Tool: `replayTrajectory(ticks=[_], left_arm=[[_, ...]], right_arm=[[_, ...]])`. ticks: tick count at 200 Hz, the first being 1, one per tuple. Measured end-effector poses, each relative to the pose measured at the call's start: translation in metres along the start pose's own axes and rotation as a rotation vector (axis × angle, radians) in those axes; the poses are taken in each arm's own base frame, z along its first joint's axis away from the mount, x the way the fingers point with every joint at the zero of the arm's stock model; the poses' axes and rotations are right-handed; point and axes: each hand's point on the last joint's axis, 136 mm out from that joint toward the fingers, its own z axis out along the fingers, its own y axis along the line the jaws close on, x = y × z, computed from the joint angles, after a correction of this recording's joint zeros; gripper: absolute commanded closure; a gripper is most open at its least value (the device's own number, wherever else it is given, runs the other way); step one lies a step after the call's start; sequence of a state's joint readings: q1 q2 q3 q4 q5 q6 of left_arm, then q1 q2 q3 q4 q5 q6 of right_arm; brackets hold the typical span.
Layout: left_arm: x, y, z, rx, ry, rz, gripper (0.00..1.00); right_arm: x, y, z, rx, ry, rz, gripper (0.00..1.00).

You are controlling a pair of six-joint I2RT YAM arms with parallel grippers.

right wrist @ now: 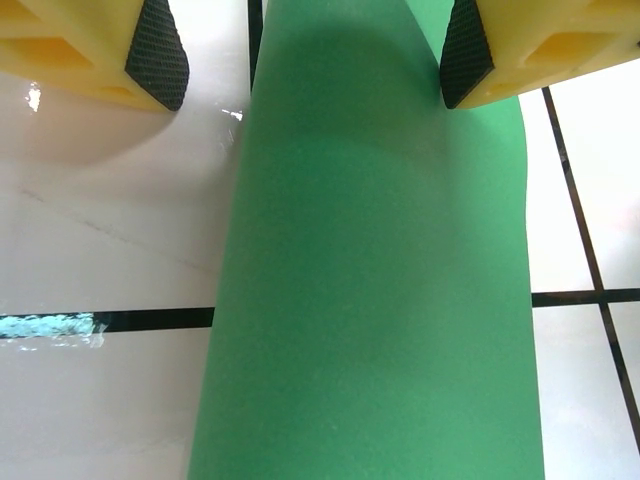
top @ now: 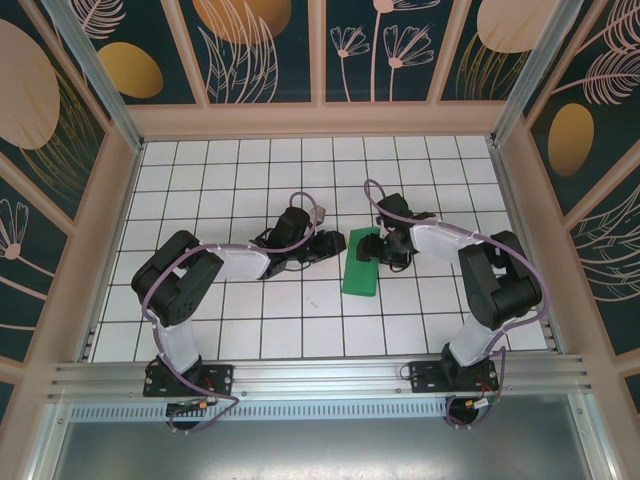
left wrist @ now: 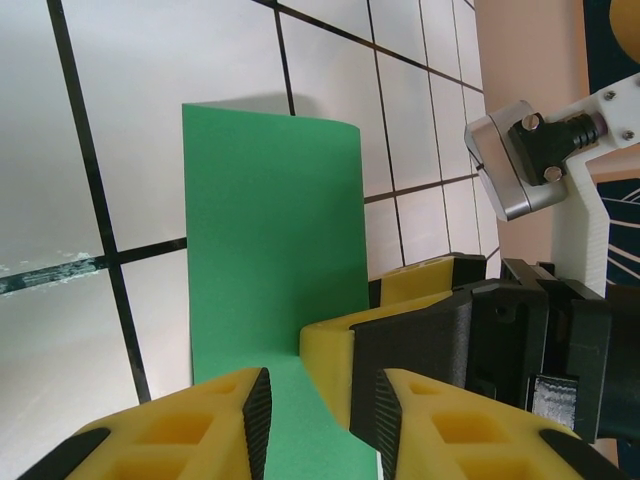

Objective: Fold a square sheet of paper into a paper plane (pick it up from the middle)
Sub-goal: Fold the square sheet of paper in half at the center of the table, then hold the square sheet of paper at the center of the table.

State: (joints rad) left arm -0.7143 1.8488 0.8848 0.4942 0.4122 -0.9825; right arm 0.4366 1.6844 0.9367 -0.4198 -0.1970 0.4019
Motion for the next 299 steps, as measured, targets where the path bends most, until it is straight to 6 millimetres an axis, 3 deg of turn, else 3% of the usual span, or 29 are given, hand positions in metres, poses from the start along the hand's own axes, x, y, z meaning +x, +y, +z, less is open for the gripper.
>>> replayTrajectory(ticks=[84,181,299], left_arm=[[0.0,0.0,0.007,0.006,0.017,-0.002,0.66],[0.001,0.01,0.022,-0.024,0.05,-0.032,0.75],[-0.003,0.016,0.022,-0.058,0.018,-0.045,0.76]], right_arm=[[0.0,-0.003,0.002,0.025,-0.003,-0.003,0.31],[0.0,-0.004,0.004,0.041,0.0,-0.006,0.31],[0.002,-0.003,0.003,0.029,0.013,-0.059,0.31]])
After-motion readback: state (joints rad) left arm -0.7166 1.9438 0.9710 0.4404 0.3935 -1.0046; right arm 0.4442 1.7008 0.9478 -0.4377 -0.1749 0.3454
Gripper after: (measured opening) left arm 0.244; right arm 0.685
